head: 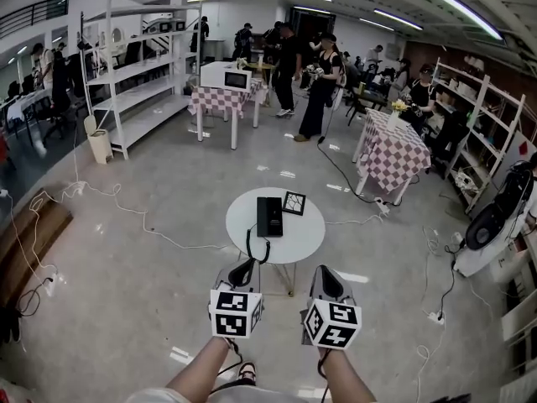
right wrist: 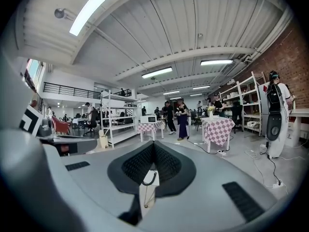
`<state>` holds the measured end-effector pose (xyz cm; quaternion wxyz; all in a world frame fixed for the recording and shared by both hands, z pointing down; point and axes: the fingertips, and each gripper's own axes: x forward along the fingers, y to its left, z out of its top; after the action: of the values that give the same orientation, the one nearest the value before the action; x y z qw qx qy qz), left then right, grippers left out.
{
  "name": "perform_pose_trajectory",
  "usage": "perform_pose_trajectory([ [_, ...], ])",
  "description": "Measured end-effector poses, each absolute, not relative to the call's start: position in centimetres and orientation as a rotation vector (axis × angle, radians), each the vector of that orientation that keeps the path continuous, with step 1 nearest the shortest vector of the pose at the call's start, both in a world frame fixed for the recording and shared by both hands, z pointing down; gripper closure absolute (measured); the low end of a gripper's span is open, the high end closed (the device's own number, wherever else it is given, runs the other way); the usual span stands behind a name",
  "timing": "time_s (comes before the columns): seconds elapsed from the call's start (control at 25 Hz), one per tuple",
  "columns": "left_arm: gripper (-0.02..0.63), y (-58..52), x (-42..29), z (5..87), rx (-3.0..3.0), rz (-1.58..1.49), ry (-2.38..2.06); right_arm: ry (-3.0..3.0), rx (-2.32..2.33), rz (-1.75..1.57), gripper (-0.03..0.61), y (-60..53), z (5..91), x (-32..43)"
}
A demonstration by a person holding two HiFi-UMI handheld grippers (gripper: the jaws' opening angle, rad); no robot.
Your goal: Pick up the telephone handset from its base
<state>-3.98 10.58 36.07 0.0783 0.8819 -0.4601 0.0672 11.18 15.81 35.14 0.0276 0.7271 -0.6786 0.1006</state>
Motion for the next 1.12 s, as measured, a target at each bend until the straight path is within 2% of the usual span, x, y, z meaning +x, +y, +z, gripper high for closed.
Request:
perform_pose_trajectory([
  [1.12,0.597,-4.2,-4.3,38.2,2.6,0.257,-1.413,-2.05,2.269,0.382,0.555,1.0,37.4,13.5],
])
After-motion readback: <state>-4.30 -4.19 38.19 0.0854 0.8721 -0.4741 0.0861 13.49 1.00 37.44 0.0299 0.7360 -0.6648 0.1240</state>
